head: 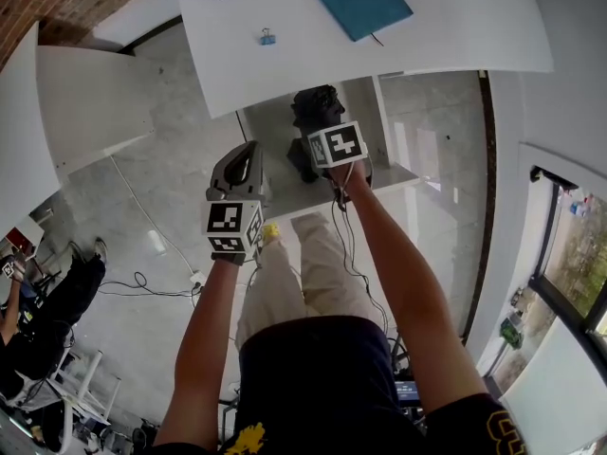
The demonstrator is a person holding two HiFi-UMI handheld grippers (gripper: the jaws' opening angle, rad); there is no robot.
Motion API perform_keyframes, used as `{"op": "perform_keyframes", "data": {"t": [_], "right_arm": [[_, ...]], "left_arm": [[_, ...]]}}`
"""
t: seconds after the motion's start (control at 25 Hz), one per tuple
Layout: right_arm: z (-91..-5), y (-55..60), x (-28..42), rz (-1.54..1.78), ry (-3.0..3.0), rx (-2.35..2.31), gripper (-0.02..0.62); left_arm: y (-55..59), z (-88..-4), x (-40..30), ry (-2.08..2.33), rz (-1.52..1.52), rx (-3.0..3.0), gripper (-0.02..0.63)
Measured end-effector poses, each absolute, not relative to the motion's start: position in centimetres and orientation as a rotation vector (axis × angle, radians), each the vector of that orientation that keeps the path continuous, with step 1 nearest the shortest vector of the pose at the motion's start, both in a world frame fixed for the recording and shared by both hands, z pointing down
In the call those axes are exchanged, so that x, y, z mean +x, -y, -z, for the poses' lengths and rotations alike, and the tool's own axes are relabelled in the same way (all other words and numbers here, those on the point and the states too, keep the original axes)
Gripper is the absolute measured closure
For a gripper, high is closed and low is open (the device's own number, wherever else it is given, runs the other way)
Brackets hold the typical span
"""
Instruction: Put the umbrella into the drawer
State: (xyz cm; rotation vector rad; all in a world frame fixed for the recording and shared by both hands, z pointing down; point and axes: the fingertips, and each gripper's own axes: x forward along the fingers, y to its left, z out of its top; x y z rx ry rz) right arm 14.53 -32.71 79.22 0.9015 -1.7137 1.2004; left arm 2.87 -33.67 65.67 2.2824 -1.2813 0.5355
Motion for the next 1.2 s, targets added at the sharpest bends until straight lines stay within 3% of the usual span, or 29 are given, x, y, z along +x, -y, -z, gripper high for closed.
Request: {"op": "perform_keyframes", "data": {"t": [1.2], "right_arm": [[-84.1,34.7,12.3,-1.208,1.648,0.977,0.363]], "left_arm": [[33.2,-66.6,1.3,1.264,-0.531,2.272,0.592]]}}
